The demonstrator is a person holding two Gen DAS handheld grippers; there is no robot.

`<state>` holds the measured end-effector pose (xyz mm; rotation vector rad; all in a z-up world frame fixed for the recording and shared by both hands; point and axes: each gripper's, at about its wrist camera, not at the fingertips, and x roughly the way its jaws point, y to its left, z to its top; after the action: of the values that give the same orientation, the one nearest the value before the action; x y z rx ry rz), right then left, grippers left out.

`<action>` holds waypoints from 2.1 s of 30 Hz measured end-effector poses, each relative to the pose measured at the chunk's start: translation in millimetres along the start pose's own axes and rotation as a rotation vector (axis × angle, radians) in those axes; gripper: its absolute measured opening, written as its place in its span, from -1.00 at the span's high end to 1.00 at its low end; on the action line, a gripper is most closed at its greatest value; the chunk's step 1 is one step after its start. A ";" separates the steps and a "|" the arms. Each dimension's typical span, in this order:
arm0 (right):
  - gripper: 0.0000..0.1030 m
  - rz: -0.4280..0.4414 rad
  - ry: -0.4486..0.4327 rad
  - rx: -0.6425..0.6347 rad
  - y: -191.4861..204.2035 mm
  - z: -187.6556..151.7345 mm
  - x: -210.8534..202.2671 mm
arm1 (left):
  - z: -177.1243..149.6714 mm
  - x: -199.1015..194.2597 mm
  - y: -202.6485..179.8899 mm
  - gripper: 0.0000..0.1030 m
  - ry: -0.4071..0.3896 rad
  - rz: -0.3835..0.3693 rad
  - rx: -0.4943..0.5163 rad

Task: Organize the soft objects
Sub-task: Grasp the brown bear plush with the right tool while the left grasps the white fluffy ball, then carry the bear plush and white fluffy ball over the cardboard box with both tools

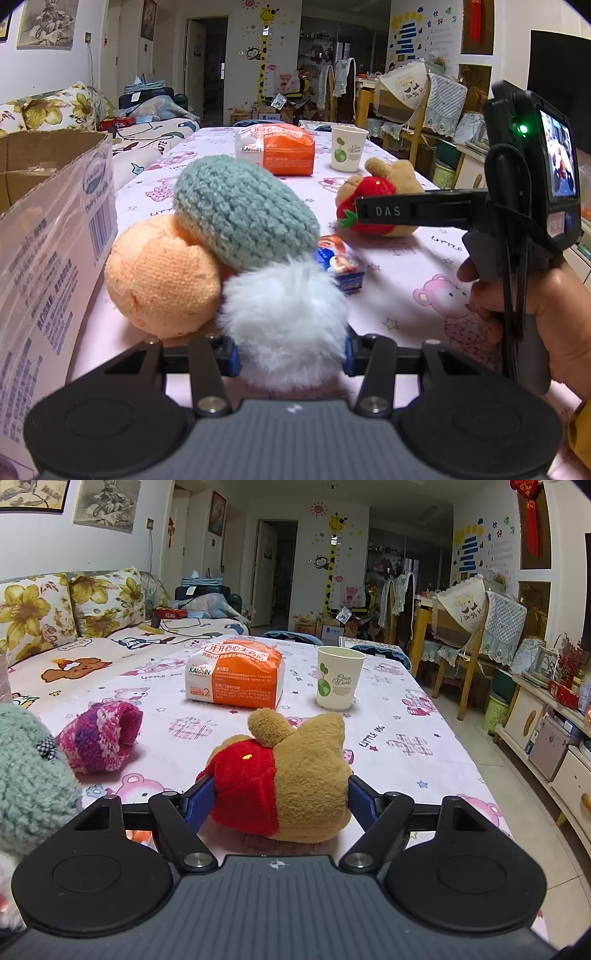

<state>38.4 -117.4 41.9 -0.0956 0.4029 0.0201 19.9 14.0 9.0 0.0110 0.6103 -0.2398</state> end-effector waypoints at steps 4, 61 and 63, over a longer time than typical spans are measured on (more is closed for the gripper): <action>-0.84 -0.001 0.012 0.031 -5.0 2.1 -6.9 | 1.3 -4.6 1.7 0.10 -0.008 -0.008 -0.009; -0.84 0.203 -0.089 0.143 51.1 11.5 -133.7 | 35.1 -104.0 76.7 0.10 -0.315 -0.071 -0.201; -0.84 0.225 -0.108 0.127 55.1 14.4 -135.7 | 35.8 -106.9 85.0 0.10 -0.327 -0.055 -0.218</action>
<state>-82.9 -61.2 103.5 0.0759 0.3046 0.2204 -25.3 117.3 94.0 -0.2516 0.3090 -0.2217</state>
